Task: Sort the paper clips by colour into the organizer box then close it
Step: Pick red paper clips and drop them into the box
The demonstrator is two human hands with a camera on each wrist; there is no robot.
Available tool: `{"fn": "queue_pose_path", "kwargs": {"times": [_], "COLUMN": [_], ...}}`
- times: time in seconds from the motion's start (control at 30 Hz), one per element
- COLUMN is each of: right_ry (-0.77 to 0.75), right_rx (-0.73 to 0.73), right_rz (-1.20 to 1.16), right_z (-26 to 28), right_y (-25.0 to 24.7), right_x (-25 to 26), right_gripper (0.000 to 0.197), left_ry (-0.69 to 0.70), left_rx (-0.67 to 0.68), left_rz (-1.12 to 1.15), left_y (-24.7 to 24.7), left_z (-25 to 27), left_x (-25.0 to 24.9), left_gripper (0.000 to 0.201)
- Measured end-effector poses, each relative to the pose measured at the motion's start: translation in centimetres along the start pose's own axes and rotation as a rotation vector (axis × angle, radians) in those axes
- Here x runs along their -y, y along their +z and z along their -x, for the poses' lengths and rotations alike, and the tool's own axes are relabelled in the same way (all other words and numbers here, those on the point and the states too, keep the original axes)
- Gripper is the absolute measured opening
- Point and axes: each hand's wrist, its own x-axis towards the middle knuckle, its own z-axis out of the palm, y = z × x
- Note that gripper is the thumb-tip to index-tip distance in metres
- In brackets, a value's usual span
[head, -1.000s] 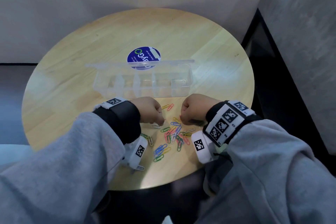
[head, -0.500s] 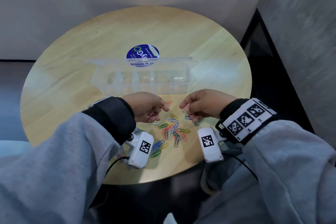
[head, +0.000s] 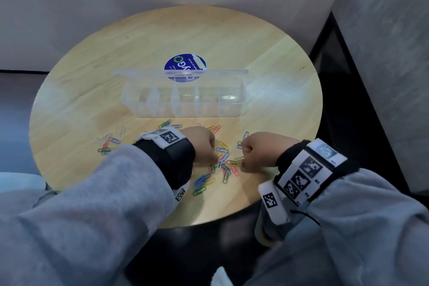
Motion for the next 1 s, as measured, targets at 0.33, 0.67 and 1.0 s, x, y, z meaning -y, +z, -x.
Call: {"fn": "queue_pose_path", "kwargs": {"times": [0.33,0.67,1.0], "right_ry": [-0.030,-0.039,-0.178], "right_rx": [-0.120,-0.059,-0.055], "right_rz": [0.169,0.184,-0.619], "right_z": [-0.6,-0.9,-0.7], "right_y": [1.6,1.5,-2.7], "right_x": [1.6,2.0,-0.9], "right_gripper": [0.018,0.016,0.024], "left_ry": [-0.014,-0.063,-0.051], "left_rx": [0.051,-0.001,0.082], "left_rz": [-0.043,0.112,0.940], "left_y": [0.4,-0.3,-3.5], "left_z": [-0.8,-0.5,-0.3], "left_x": [0.0,1.4,2.3], "left_gripper": [0.010,0.007,0.025]}}
